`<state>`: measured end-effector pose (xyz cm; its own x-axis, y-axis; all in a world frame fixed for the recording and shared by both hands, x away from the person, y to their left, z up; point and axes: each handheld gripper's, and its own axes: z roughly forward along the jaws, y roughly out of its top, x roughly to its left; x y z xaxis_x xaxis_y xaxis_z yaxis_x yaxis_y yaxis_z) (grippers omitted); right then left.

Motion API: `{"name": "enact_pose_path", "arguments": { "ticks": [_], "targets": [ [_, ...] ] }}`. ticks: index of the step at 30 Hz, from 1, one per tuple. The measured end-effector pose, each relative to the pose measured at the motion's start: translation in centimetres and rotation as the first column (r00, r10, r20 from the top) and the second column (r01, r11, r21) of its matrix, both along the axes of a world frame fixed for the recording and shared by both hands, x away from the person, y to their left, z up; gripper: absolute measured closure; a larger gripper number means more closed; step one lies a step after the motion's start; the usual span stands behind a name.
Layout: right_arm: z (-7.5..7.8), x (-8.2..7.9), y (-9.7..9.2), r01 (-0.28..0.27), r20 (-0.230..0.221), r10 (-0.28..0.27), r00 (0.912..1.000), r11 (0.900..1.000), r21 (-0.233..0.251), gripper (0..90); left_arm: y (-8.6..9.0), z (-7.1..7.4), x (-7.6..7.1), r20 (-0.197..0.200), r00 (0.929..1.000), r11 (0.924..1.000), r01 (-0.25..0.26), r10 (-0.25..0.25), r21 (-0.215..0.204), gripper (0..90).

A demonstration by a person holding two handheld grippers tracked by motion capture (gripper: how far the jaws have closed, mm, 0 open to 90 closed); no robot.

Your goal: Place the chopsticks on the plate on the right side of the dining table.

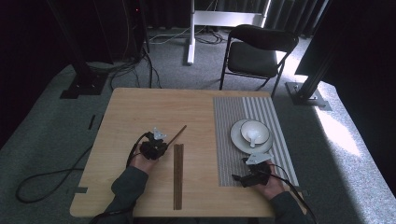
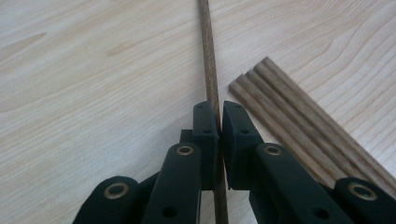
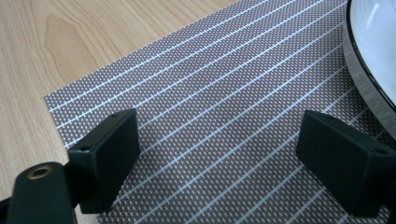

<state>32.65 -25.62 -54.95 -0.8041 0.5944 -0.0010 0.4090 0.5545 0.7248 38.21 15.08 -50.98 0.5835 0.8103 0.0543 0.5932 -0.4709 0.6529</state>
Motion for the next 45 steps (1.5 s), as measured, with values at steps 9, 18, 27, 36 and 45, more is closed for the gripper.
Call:
{"name": "enact_pose_path", "arguments": {
  "ticks": [9, 18, 27, 36, 45],
  "targets": [
    [0.0, 0.0, 0.0, 0.0, 0.0, 0.0, 1.0, 1.0, 0.0, 12.4, -0.6, 0.6, 0.3, 0.014, 0.9999, 0.9998, 0.009, -0.009, -0.015, 84.8],
    [0.0, 0.0, 0.0, 0.0, 0.0, 0.0, 1.0, 1.0, 0.0, 12.4, -1.6, 1.0, 0.2, 0.023, 0.9993, 0.9983, 0.029, -0.028, -0.052, 84.7],
    [0.0, 0.0, 0.0, 0.0, 0.0, 0.0, 1.0, 1.0, 0.0, 12.4, -2.5, 1.7, 0.5, 0.038, 0.9973, 0.9961, 0.064, -0.062, -0.06, 84.7],
    [0.0, 0.0, 0.0, -0.001, 0.0, 0.001, 1.0, 1.0, 0.0, 12.4, -3.8, 2.6, 1.0, 0.063, 0.9935, 0.9936, 0.098, -0.095, -0.056, 84.7],
    [0.0, 0.0, 0.0, -0.001, 0.0, 0.001, 1.0, 1.0, 0.0, 12.4, -5.4, 3.6, 1.6, 0.088, 0.9882, 0.9901, 0.13, -0.125, -0.052, 84.7]
  ]
}}
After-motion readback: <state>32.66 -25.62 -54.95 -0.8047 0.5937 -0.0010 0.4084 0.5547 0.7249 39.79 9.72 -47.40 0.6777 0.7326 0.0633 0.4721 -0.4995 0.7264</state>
